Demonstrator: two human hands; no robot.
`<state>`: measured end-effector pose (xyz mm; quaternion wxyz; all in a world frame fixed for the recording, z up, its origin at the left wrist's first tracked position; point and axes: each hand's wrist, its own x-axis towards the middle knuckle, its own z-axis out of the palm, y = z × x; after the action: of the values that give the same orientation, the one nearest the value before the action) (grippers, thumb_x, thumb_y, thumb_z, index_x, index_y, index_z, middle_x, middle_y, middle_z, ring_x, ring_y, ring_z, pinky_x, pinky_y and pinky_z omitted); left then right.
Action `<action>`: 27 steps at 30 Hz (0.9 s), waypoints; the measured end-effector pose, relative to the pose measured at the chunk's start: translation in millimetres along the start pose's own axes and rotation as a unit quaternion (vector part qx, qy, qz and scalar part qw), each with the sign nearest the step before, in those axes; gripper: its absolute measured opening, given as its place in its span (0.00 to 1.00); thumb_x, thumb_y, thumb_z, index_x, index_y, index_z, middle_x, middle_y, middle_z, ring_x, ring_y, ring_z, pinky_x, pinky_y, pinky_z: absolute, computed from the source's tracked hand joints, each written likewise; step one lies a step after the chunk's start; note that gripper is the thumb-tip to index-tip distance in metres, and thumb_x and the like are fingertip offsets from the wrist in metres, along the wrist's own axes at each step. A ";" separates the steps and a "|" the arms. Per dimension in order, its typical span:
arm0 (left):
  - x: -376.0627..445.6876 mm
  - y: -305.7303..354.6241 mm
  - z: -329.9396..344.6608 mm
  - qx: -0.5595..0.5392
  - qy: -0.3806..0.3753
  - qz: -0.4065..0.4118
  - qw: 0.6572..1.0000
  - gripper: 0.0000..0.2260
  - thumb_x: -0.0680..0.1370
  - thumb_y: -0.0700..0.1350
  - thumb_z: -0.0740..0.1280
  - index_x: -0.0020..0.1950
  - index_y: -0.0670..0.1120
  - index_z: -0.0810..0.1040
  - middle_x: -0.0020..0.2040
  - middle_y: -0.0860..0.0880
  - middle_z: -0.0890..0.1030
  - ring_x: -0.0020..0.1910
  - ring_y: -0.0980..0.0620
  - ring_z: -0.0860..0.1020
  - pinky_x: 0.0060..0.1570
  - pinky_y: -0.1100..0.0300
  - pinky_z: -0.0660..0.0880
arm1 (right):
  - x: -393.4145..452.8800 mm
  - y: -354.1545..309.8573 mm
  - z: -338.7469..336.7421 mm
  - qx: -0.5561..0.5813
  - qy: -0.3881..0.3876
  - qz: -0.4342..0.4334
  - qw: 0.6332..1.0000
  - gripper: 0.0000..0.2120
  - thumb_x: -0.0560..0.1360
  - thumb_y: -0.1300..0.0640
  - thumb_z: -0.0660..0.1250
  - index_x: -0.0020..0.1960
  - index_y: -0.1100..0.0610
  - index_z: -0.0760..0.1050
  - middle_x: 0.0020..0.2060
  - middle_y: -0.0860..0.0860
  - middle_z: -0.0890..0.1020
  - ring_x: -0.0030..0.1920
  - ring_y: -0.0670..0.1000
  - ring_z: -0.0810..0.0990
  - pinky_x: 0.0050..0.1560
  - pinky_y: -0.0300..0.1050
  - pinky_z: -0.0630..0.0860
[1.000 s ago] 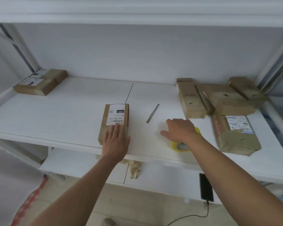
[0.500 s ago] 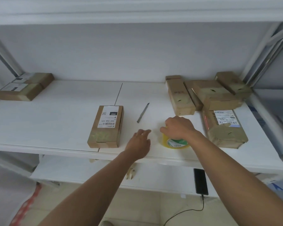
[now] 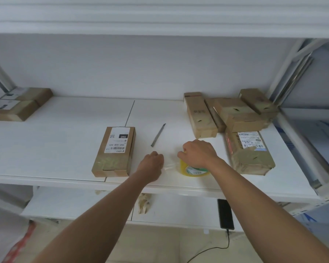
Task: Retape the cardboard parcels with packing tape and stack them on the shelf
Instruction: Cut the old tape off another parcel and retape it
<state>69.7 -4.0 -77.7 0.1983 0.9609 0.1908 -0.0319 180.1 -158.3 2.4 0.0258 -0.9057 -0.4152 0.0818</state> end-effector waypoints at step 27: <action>-12.7 -21.8 -15.0 0.048 -0.019 0.063 0.997 0.23 0.79 0.39 0.66 0.73 0.43 0.66 0.71 0.45 0.66 0.62 0.42 0.75 0.61 0.47 0.73 | -5.6 13.2 6.3 0.005 0.016 -0.036 0.999 0.16 0.77 0.45 0.58 0.38 0.56 0.70 0.33 0.49 0.73 0.38 0.55 0.73 0.37 0.47 0.64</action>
<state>49.4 15.9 -70.2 0.1573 0.9785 0.1248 -0.0469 185.4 -171.3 -4.6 0.0399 -0.8914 -0.4463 0.0681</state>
